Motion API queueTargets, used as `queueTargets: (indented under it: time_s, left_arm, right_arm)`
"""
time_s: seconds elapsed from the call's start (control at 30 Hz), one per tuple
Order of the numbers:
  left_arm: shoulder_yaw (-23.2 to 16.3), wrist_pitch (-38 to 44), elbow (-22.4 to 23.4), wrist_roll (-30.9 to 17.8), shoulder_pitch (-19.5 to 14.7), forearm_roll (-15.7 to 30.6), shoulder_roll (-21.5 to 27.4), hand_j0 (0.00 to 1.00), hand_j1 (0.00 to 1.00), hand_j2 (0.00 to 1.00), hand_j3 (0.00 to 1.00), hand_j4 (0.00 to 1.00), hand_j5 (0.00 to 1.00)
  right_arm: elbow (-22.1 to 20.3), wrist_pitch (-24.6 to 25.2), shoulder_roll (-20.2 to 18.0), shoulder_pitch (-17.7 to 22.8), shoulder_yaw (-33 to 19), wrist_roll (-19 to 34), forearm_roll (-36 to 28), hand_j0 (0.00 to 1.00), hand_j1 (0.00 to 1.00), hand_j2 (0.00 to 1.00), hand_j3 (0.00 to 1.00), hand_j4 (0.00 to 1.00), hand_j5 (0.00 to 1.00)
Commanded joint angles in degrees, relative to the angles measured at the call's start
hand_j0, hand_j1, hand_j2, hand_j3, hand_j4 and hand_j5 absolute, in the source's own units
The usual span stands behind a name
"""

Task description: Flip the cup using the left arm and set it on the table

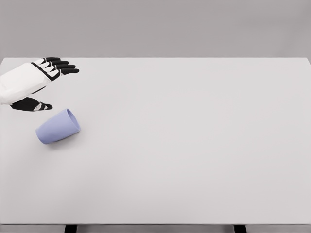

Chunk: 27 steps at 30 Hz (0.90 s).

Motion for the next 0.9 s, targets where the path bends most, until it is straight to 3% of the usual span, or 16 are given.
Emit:
queueTargets:
  time_s: [0.0, 0.77, 0.8, 0.87]
  left_arm:
    - [0.0, 0.01, -0.72, 0.03, 0.0, 0.2, 0.39, 1.0, 1.0, 1.0, 1.0, 1.0, 1.0]
    - [-0.36, 0.01, -1.52, 0.3, 1.76, 0.81, 0.31, 1.0, 1.0, 1.0, 1.0, 1.0, 1.0]
    - [-0.36, 0.19, -1.52, 0.3, 2.02, 2.04, 0.39, 1.0, 1.0, 1.0, 1.0, 1.0, 1.0]
    - [-0.36, 1.33, -1.52, 0.38, 2.81, 9.68, 0.57, 1.0, 1.0, 1.0, 1.0, 1.0, 1.0]
  right_arm:
    - [-0.04, -0.11, 0.0, 0.0, -0.02, -0.04, 0.0, 1.0, 1.0, 1.0, 1.0, 1.0, 1.0]
    - [0.05, 0.15, 0.0, 0.09, -0.02, -0.04, 0.0, 1.0, 1.0, 1.0, 1.0, 1.0, 1.0]
    - [0.05, 0.15, 0.0, 0.09, -0.02, -0.04, 0.0, 1.0, 1.0, 1.0, 1.0, 1.0, 1.0]
    - [0.05, 0.15, 0.0, 0.09, -0.02, -0.04, 0.0, 1.0, 1.0, 1.0, 1.0, 1.0, 1.0]
